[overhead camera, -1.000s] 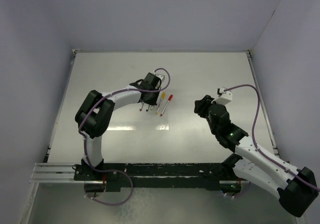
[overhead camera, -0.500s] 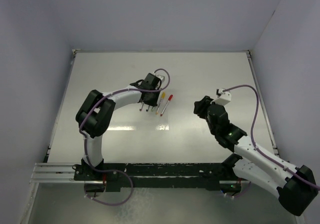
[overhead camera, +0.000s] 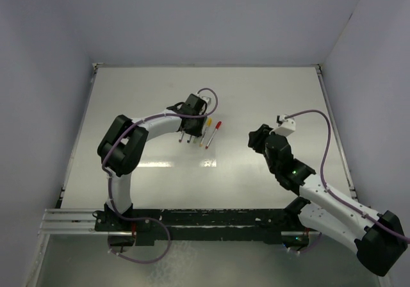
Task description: Insert the pens into the pen caps
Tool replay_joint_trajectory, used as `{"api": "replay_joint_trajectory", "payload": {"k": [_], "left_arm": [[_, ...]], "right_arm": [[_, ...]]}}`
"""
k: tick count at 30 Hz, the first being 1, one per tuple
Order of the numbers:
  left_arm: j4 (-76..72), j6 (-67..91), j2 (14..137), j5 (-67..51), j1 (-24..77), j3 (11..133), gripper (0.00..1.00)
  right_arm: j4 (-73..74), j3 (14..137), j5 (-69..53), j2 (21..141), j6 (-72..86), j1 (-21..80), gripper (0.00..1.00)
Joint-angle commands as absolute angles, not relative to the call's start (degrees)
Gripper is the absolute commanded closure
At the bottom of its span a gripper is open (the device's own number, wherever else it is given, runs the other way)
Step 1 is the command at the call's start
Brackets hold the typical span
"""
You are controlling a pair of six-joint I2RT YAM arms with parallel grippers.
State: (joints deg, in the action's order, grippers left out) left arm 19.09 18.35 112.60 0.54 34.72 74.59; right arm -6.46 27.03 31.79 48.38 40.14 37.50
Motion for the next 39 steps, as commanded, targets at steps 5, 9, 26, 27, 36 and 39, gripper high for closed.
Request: {"api": "replay_joint_trajectory", "payload": {"k": [5,9,26,27,36,39], "left_arm": [[18.7,19.1,111.6,-0.5,34.4,76.0,0.74],[17.8,18.6,109.8,-0.6,34.4,77.3,0.73],[12.6,16.2,95.9,3.8,29.9,74.6,0.68],[11.3,16.6,94.6,3.0,28.6,73.1,0.68],[-1.0,17.7,85.5,-6.3,17.3,60.2,0.66],[-5.1,19.3,83.9,-10.7,12.8,56.4,0.65]], "right_arm": [[-8.7,26.3,31.9,48.9,41.0,37.5,0.50],[-9.1,26.4,31.8,49.2,40.7,37.6,0.50],[-4.1,28.6,38.8,44.9,35.1,35.1,0.45],[-3.4,28.9,38.8,44.2,34.9,34.0,0.44],[2.9,29.1,33.3,36.3,32.1,18.5,0.39],[5.2,29.8,33.3,35.0,31.7,14.1,0.35]]}}
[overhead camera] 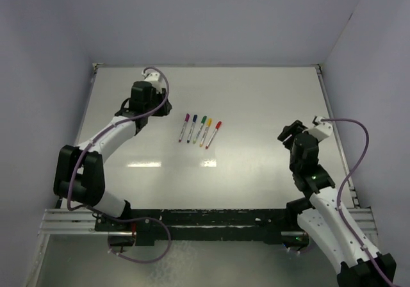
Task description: Insert the pens into the pen caps
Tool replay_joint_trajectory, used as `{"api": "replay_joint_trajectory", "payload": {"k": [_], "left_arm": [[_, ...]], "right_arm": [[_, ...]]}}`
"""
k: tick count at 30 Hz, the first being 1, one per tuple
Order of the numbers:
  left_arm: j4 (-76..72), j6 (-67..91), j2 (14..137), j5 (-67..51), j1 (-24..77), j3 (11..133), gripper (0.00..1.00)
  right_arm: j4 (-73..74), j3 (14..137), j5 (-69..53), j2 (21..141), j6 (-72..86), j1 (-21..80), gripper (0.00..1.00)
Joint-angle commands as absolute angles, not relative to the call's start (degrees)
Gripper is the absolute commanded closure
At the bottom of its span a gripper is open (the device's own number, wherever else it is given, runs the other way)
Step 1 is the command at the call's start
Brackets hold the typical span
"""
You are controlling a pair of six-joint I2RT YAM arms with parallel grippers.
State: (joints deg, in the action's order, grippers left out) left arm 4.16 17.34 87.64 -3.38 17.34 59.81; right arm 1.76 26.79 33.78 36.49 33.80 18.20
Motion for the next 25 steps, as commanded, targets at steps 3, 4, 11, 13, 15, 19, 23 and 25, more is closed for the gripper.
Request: {"api": "replay_joint_trajectory", "payload": {"k": [3,4,11,13,15,19,23,25], "left_arm": [[-8.4,18.6,81.5,-11.0,10.4,52.9,0.65],[-8.3,17.8,80.8,-9.8,10.4,52.4,0.64],[-10.0,15.8,76.9,-5.4,10.5,50.2,0.56],[-11.6,15.9,75.8,-5.1,10.5,49.0,0.53],[-12.0,16.0,75.1,-4.4,10.5,48.5,0.52],[-11.9,16.3,74.5,-2.9,10.5,48.1,0.54],[-13.3,16.8,73.3,-3.2,10.5,47.1,0.55],[-12.9,16.7,73.0,-3.2,10.5,47.3,0.54]], "right_arm": [[5.9,29.7,32.4,33.8,32.5,10.0,0.32],[5.9,29.7,32.1,33.5,32.7,9.1,0.31],[5.4,29.6,33.0,32.8,33.1,8.3,0.27],[5.2,29.4,33.1,32.3,33.0,8.3,0.26],[5.1,29.1,33.2,31.8,32.8,8.3,0.25],[5.5,28.9,33.4,30.9,32.9,8.3,0.24],[5.8,28.7,33.7,30.4,32.9,8.3,0.23],[5.7,28.5,33.7,30.3,33.0,8.3,0.22]]}}
